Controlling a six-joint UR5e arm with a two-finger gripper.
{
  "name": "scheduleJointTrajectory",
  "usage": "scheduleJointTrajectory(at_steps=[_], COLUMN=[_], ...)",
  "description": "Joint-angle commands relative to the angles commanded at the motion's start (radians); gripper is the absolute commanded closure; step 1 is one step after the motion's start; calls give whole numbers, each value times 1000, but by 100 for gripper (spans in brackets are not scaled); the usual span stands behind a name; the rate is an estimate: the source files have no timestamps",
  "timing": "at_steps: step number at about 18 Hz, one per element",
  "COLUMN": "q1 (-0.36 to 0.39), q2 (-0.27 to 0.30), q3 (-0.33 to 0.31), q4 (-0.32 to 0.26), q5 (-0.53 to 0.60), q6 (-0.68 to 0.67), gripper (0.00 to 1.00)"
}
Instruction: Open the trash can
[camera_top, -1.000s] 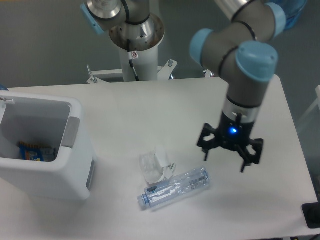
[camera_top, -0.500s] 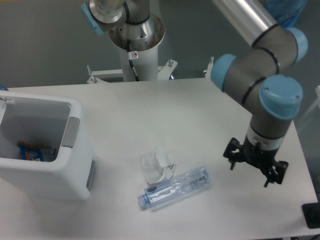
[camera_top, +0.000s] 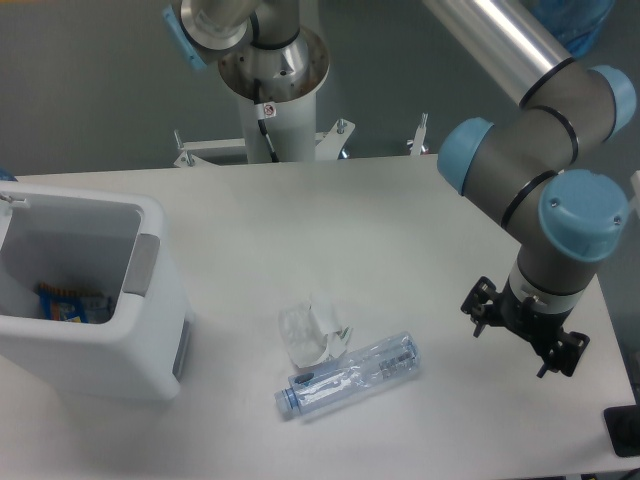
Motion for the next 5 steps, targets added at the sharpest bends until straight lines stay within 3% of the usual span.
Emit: scheduleJointTrajectory(at_steps=[5], q1=[-3], q2=[9], q3=[-51], q4=[60], q5=[2], q6=[-9], gripper=[0])
